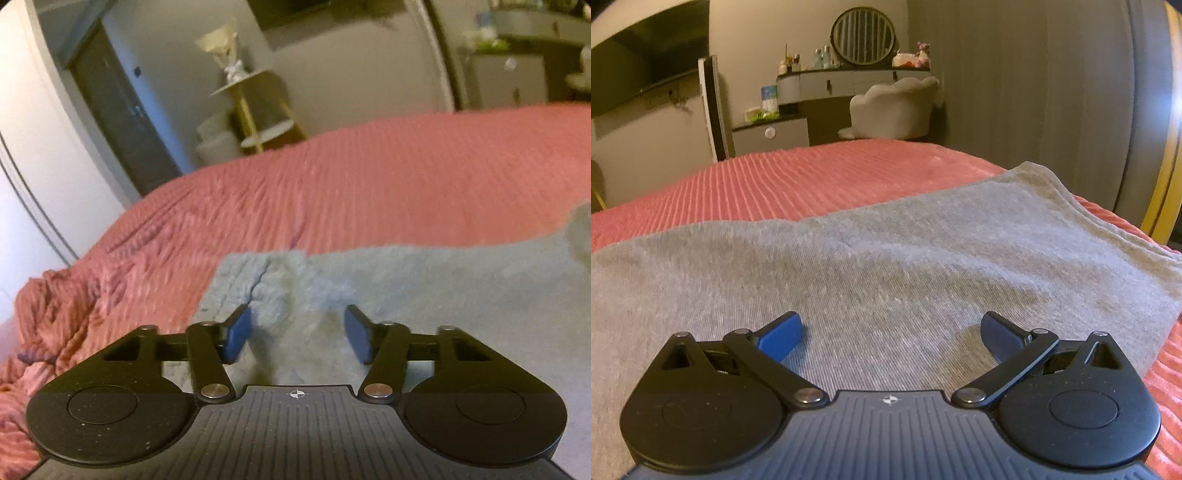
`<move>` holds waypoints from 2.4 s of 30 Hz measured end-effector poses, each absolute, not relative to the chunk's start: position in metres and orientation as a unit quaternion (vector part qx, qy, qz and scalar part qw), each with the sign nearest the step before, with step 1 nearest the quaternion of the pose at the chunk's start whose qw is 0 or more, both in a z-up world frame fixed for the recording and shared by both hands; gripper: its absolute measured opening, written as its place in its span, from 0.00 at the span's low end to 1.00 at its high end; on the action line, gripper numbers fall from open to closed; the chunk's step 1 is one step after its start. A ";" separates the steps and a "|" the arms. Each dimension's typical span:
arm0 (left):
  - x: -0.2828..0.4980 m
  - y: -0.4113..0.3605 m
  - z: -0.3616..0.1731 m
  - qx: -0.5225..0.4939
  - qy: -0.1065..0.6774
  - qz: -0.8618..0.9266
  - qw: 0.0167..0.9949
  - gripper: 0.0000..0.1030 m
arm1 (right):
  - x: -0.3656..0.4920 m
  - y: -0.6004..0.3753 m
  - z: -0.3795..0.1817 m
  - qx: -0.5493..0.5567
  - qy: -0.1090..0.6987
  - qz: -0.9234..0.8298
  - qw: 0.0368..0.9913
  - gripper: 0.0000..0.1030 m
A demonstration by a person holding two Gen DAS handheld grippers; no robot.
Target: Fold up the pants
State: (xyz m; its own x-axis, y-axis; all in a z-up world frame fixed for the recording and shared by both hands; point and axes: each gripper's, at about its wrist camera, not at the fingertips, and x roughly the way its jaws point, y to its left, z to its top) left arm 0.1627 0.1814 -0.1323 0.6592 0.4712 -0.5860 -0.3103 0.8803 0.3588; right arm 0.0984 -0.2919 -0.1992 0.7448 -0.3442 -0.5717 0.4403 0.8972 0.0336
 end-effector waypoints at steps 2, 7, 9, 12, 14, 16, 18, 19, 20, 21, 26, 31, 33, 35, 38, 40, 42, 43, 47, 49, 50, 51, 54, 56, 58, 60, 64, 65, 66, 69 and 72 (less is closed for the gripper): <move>0.151 0.159 -0.114 0.079 0.333 0.184 0.921 0.90 | 0.101 -0.292 -0.197 0.075 0.304 -0.206 0.927 1.00; 0.120 0.078 -0.104 -0.034 0.352 0.071 0.933 0.97 | 0.101 -0.294 -0.195 0.072 0.325 -0.193 0.923 1.00; 0.122 0.045 -0.122 -0.049 0.382 0.042 0.922 0.97 | 0.100 -0.295 -0.195 0.070 0.330 -0.186 0.923 1.00; 0.128 -0.005 -0.158 0.030 0.440 0.033 0.897 0.97 | 0.093 -0.299 -0.193 0.080 0.323 -0.170 0.928 1.00; 0.132 -0.019 -0.170 0.081 0.443 0.038 0.892 0.97 | 0.087 -0.307 -0.191 0.086 0.321 -0.146 0.932 1.00; 0.132 -0.023 -0.169 0.093 0.419 0.045 0.902 0.97 | 0.082 -0.317 -0.184 0.101 0.321 -0.140 0.931 1.00; 0.133 -0.028 -0.172 0.090 0.426 0.044 0.899 0.97 | 0.071 -0.338 -0.170 0.143 0.306 -0.183 0.923 1.00; 0.132 -0.031 -0.173 0.082 0.431 0.045 0.898 0.98 | 0.062 -0.352 -0.164 0.177 0.289 -0.205 0.918 1.00; 0.124 -0.040 -0.172 0.072 0.433 0.046 0.897 0.98 | 0.051 -0.372 -0.159 0.227 0.269 -0.223 0.909 1.00; 0.123 -0.038 -0.170 0.060 0.437 0.046 0.896 0.99 | 0.038 -0.393 -0.156 0.283 0.247 -0.233 0.897 1.00; 0.124 -0.021 -0.168 0.015 0.444 0.045 0.895 0.99 | -0.025 -0.476 -0.180 0.480 0.196 -0.212 0.829 0.98; 0.123 -0.029 -0.172 0.035 0.434 0.051 0.899 1.00 | -0.067 -0.519 -0.206 0.561 0.164 -0.208 0.784 0.78; 0.123 -0.031 -0.171 0.038 0.432 0.052 0.900 1.00 | -0.065 -0.530 -0.214 0.583 0.149 -0.192 0.775 0.76; 0.125 -0.029 -0.172 0.035 0.433 0.052 0.899 1.00 | -0.055 -0.540 -0.217 0.581 0.147 -0.187 0.778 0.69; 0.125 -0.028 -0.171 0.032 0.434 0.055 0.899 1.00 | -0.036 -0.556 -0.226 0.578 0.155 -0.186 0.779 0.53; 0.124 -0.029 -0.171 0.036 0.432 0.056 0.899 1.00 | -0.027 -0.563 -0.229 0.583 0.155 -0.179 0.777 0.52; 0.124 -0.031 -0.172 0.041 0.430 0.058 0.900 1.00 | -0.019 -0.568 -0.227 0.578 0.159 -0.170 0.782 0.46; 0.124 -0.031 -0.172 0.043 0.429 0.058 0.901 1.00 | -0.015 -0.569 -0.225 0.570 0.164 -0.166 0.787 0.41; 0.124 -0.032 -0.172 0.045 0.427 0.060 0.901 1.00 | -0.006 -0.570 -0.215 0.540 0.168 -0.151 0.811 0.18; 0.125 -0.031 -0.172 0.044 0.428 0.060 0.901 1.00 | -0.001 -0.571 -0.218 0.533 0.180 -0.152 0.813 0.18; 0.125 -0.031 -0.172 0.043 0.428 0.060 0.901 1.00 | 0.002 -0.571 -0.220 0.528 0.192 -0.157 0.812 0.19; 0.125 -0.031 -0.172 0.042 0.429 0.060 0.900 1.00 | 0.005 -0.571 -0.223 0.524 0.202 -0.164 0.811 0.18; 0.125 -0.029 -0.172 0.037 0.430 0.060 0.900 1.00 | 0.005 -0.571 -0.226 0.526 0.198 -0.166 0.810 0.18; 0.125 -0.029 -0.172 0.036 0.431 0.061 0.900 1.00 | 0.005 -0.567 -0.222 0.515 0.200 -0.169 0.816 0.19; 0.125 -0.030 -0.173 0.037 0.430 0.061 0.900 1.00 | 0.007 -0.561 -0.217 0.492 0.207 -0.177 0.827 0.17; 0.125 -0.029 -0.173 0.036 0.431 0.060 0.900 1.00 | 0.006 -0.555 -0.211 0.472 0.209 -0.181 0.837 0.12; 0.126 -0.027 -0.172 0.027 0.433 0.059 0.899 1.00 | 0.001 -0.548 -0.204 0.455 0.203 -0.195 0.845 0.10; 0.125 -0.026 -0.172 0.025 0.434 0.058 0.899 1.00 | 0.001 -0.547 -0.202 0.456 0.204 -0.199 0.843 0.10; 0.125 -0.026 -0.172 0.024 0.434 0.058 0.899 1.00 | 0.001 -0.546 -0.200 0.456 0.204 -0.204 0.842 0.10; 0.124 -0.024 -0.171 0.019 0.434 0.057 0.899 1.00 | 0.000 -0.542 -0.193 0.453 0.193 -0.203 0.846 0.10; 0.124 -0.023 -0.170 0.013 0.438 0.052 0.897 1.00 | 0.004 -0.539 -0.190 0.439 0.208 -0.222 0.846 0.10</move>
